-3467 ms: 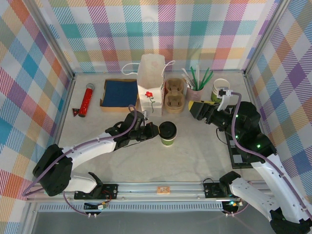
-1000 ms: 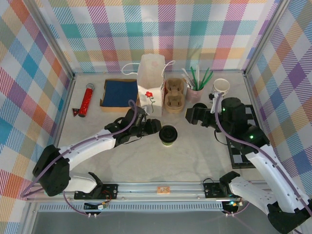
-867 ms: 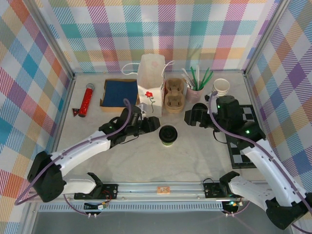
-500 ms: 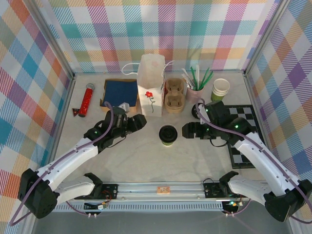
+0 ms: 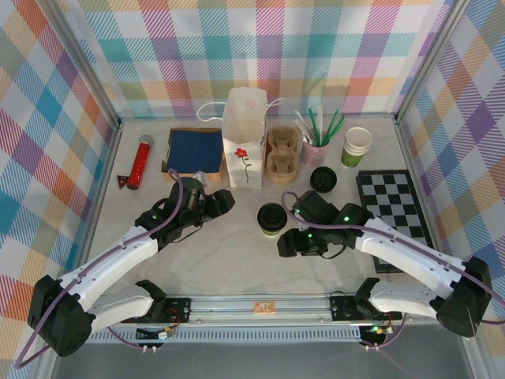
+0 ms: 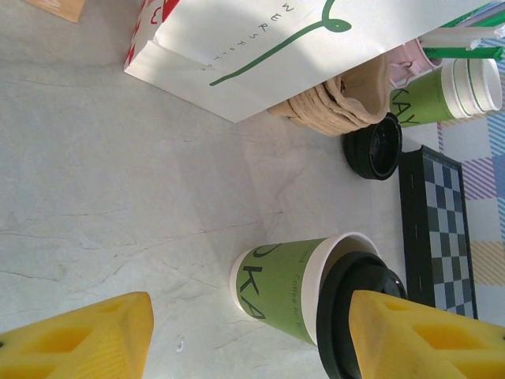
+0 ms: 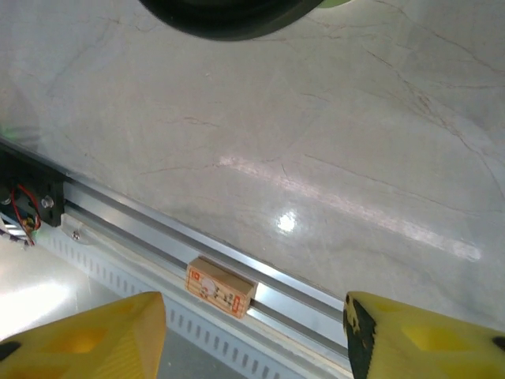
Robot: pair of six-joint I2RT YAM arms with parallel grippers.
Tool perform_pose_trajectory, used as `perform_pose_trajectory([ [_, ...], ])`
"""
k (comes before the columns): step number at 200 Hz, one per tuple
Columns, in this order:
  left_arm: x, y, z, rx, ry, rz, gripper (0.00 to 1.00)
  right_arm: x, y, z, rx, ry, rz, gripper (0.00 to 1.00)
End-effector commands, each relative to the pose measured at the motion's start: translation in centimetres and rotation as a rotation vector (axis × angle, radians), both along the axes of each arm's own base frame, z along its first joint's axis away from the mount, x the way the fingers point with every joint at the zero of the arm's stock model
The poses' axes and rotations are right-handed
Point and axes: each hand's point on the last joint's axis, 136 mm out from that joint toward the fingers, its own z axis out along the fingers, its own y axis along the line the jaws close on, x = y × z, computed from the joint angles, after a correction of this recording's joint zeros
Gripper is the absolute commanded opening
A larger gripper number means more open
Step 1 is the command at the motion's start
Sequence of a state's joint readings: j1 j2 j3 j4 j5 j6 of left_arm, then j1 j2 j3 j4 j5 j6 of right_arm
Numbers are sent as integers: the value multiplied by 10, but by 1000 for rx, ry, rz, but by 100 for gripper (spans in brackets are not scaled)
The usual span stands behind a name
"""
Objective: Pack the takeout coffee
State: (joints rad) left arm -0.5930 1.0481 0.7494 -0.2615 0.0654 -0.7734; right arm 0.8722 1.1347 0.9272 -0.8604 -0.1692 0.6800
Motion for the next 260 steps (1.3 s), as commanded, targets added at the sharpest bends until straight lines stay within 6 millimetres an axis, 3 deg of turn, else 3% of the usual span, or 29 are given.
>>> perform_pose_trajectory([
  [1, -2, 7, 0, -6, -2, 25, 67, 12, 14, -4, 27, -1, -68, 53],
  [151, -2, 16, 5, -14, -22, 37, 66, 48, 48, -12, 10, -30, -89, 44],
  [260, -6, 23, 1, -5, -4, 44, 65, 57, 46, -14, -29, -51, -119, 43],
])
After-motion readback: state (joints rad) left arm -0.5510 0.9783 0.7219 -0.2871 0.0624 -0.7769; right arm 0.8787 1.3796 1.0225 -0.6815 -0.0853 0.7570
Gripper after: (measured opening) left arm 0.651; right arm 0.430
